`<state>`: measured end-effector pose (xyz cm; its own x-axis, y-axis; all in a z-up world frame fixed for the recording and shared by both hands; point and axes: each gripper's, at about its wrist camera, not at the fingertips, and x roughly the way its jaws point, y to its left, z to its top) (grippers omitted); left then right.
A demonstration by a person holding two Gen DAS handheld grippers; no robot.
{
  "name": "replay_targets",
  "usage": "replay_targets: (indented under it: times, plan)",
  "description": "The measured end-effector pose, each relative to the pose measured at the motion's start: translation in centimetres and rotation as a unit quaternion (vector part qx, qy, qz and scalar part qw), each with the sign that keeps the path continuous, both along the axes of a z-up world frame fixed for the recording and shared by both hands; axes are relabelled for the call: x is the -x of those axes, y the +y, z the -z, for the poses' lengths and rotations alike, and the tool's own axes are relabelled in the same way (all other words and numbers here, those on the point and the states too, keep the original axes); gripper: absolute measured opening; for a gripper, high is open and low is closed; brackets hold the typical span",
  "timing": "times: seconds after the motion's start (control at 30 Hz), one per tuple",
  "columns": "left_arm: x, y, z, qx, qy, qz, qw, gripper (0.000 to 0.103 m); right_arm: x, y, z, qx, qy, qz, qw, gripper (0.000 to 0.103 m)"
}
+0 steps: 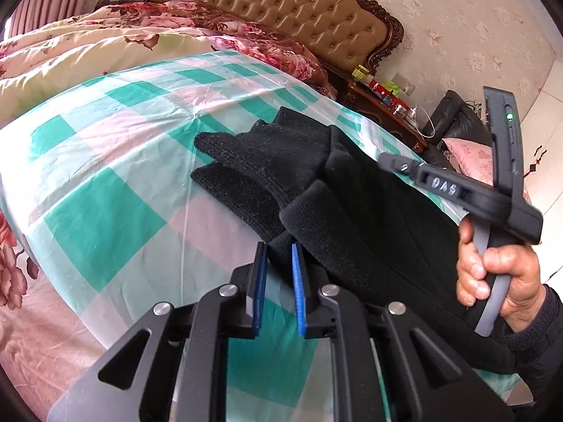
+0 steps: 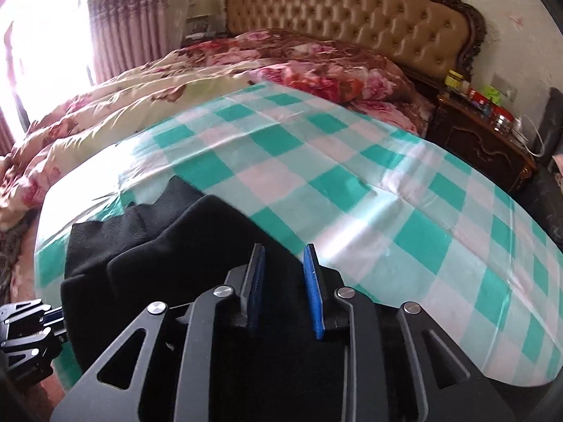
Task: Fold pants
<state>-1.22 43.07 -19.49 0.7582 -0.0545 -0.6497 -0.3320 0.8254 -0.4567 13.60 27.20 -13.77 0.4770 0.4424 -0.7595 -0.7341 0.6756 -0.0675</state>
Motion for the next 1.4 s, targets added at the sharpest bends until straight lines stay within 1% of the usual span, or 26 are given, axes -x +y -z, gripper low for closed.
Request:
replay_targets:
  times: [0.07,0.13,0.2,0.27,0.3,0.37,0.43,0.5,0.57,0.63,0.67,0.7,0.73,0.77,0.8,0.87,0.97,1.0,1.03,1.07,1.1,1.13,1.17,1.23,1.3,1.4]
  plan:
    - [0.4,0.5,0.1,0.021,-0.005,-0.003,0.9998,0.019,-0.5,0.4,1.2,0.021,0.013,0.010,1.000,0.027]
    - [1.0,0.9,-0.1,0.028,-0.009,-0.013,0.9995,0.023,-1.0,0.2,1.4,0.017,0.027,0.015,0.999,0.027]
    - [1.9,1.6,-0.4,0.029,-0.011,-0.037,0.9988,0.026,-0.8,0.3,1.5,0.021,0.021,0.014,0.999,0.027]
    - [2.6,2.5,-1.0,0.015,-0.014,-0.069,0.9974,0.027,-0.7,0.5,1.7,0.026,0.017,0.014,0.999,0.027]
    - [3.0,2.7,-1.5,-0.005,-0.012,-0.092,0.9957,0.027,-0.6,0.5,1.7,0.028,0.015,0.014,0.999,0.027]
    - [3.3,2.6,-2.9,-0.029,-0.030,-0.104,0.9937,0.027,-0.4,0.6,1.7,0.031,0.011,0.014,0.999,0.027]
    - [2.4,1.2,-4.6,-0.065,-0.046,-0.077,0.9939,0.028,-0.4,0.4,1.7,0.028,0.015,0.014,0.999,0.027]
    - [0.8,-1.1,-5.7,-0.095,-0.055,-0.022,0.9937,0.028,-0.6,0.3,1.7,0.025,0.019,0.014,0.999,0.028]
    - [-1.3,-3.2,-5.8,-0.115,-0.041,0.021,0.9923,0.028,-0.6,0.3,1.7,0.023,0.020,0.012,0.999,0.031]
    - [-3.0,-4.2,-5.0,-0.116,-0.020,0.039,0.9923,0.028,-0.4,0.2,1.5,0.021,0.016,0.012,1.000,0.038]
    - [-3.8,-4.3,-4.3,-0.114,-0.003,0.040,0.9926,0.028,-0.2,-0.1,1.1,0.017,0.006,0.020,1.000,0.046]
    - [-4.5,-4.1,-3.3,-0.108,0.019,0.033,0.9934,0.027,-0.1,-0.4,0.7,0.012,-0.001,0.026,1.000,0.054]
    - [-4.7,-3.7,-2.7,-0.097,0.024,0.023,0.9947,0.016,0.2,-1.1,-0.1,0.002,-0.007,0.034,0.999,0.057]
    - [-4.5,-3.2,-2.5,-0.086,0.022,0.012,0.9959,0.010,0.6,-1.7,-0.6,-0.004,-0.011,0.038,0.999,0.062]
    - [-4.3,-2.5,-2.4,-0.066,0.019,0.006,0.9976,0.009,1.1,-2.4,-1.3,-0.009,-0.019,0.042,0.999,0.072]
    - [-3.9,-1.9,-2.3,-0.052,0.016,0.008,0.9985,0.009,2.6,-4.7,-2.7,-0.016,-0.053,0.066,0.996,0.088]
    - [-3.4,-1.4,-2.2,-0.024,0.007,-0.001,0.9997,0.009,4.0,-8.0,-3.8,-0.012,-0.060,0.098,0.993,0.088]
    - [-2.9,-1.1,-2.3,-0.005,-0.001,-0.006,1.0000,0.009,4.3,-9.2,-3.9,-0.012,-0.055,0.111,0.992,0.088]
    - [-2.3,-1.1,-2.6,0.008,-0.009,-0.009,0.9999,0.015,4.4,-10.3,-4.0,-0.012,-0.049,0.123,0.991,0.088]
    - [-1.7,-0.9,-2.8,0.025,-0.021,-0.010,0.9994,0.026,4.6,-11.3,-3.9,-0.012,-0.044,0.135,0.990,0.088]
    - [-1.3,-0.8,-2.9,0.037,-0.029,-0.012,0.9988,0.032,4.7,-12.3,-3.9,-0.011,-0.040,0.146,0.988,0.088]
    - [-0.6,-0.6,-3.2,0.049,-0.040,-0.017,0.9979,0.041,4.7,-13.5,-3.8,-0.008,-0.034,0.158,0.987,0.088]
    - [-0.3,-0.6,-3.4,0.054,-0.047,-0.023,0.9972,0.052,4.7,-14.4,-3.6,-0.007,-0.029,0.166,0.986,0.088]
    - [1.0,-0.1,-4.1,0.038,-0.054,-0.063,0.9958,0.068,4.8,-15.9,-3.3,-0.010,-0.022,0.177,0.984,0.088]
    - [1.6,0.8,-4.1,0.053,-0.056,-0.079,0.9939,0.068,4.5,-17.0,-2.8,-0.009,-0.013,0.189,0.982,0.088]
    - [1.7,2.7,-2.6,0.112,-0.041,-0.104,0.9874,0.067,4.1,-18.3,-1.8,-0.003,0.002,0.202,0.979,0.088]
